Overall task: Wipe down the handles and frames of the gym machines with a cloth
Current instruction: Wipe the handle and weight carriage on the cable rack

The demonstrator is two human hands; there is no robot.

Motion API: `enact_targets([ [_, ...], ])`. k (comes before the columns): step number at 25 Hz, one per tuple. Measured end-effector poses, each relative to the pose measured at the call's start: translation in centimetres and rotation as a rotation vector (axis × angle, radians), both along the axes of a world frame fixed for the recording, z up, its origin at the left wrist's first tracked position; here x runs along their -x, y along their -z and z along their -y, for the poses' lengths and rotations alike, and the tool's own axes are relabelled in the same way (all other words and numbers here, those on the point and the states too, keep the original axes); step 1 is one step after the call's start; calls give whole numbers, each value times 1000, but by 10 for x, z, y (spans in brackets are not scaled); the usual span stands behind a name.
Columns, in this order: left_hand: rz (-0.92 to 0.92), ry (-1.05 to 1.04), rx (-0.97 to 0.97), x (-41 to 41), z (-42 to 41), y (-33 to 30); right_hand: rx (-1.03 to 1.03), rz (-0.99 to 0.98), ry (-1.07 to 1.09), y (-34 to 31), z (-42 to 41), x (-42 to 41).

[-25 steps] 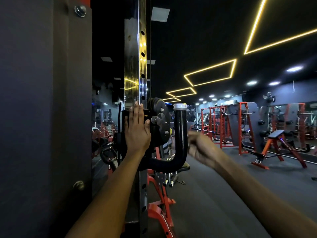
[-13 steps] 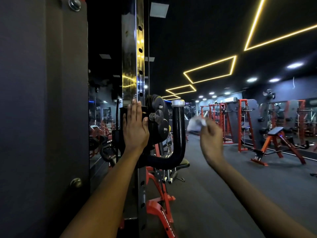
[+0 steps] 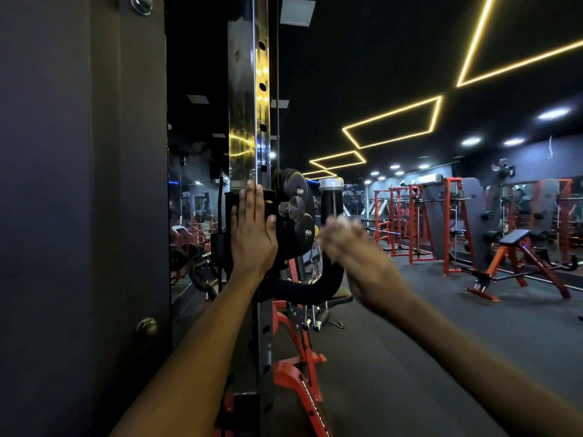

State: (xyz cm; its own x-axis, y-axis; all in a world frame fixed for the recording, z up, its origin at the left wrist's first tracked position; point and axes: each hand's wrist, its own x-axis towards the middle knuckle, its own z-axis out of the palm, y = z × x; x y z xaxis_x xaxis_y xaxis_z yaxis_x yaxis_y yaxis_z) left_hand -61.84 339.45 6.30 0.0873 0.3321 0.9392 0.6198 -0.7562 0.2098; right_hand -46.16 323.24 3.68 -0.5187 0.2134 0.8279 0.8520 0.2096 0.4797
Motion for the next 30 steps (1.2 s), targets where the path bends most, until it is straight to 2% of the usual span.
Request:
enact_targets([
  [1,5,9,0,1,0,0,-24,-55,42,-17,2,-1],
  [3,6,9,-3,1,0,1,5,0,150,-21,6,-11],
  [9,6,10,-13,1,-2,2,-19,155,269,66,-8,32],
  [11,-2,19,0,2,-1,2,16,188,238,51,-13,52],
  [13,-14,34,15,3,-2,2,-57,109,252,13,-10,48],
  [15,-19,36,19,4,-3,2,-153,85,365,-10,-7,35],
  [17,-22,39,12,4,-4,3,-130,145,456,6,-10,35],
  [19,-26,54,6,5,-5,4,-49,136,406,45,-13,42],
  [21,-28,70,8,7,-6,4,12,66,249,78,-8,40],
  [23,-24,75,9,7,-6,5,24,-94,8,97,5,32],
  [25,-22,80,3,7,-6,5,-31,-500,-267,96,13,27],
  [27,-22,78,-6,7,-6,6,-78,-1044,-461,55,11,26],
  [28,-20,76,-8,6,-6,6,-40,-1255,-555,20,9,24],
  [29,-19,75,-5,6,-6,5,44,-1361,-615,-15,6,22],
  [30,-19,77,-1,6,-6,5,143,-1370,-651,-43,5,25],
])
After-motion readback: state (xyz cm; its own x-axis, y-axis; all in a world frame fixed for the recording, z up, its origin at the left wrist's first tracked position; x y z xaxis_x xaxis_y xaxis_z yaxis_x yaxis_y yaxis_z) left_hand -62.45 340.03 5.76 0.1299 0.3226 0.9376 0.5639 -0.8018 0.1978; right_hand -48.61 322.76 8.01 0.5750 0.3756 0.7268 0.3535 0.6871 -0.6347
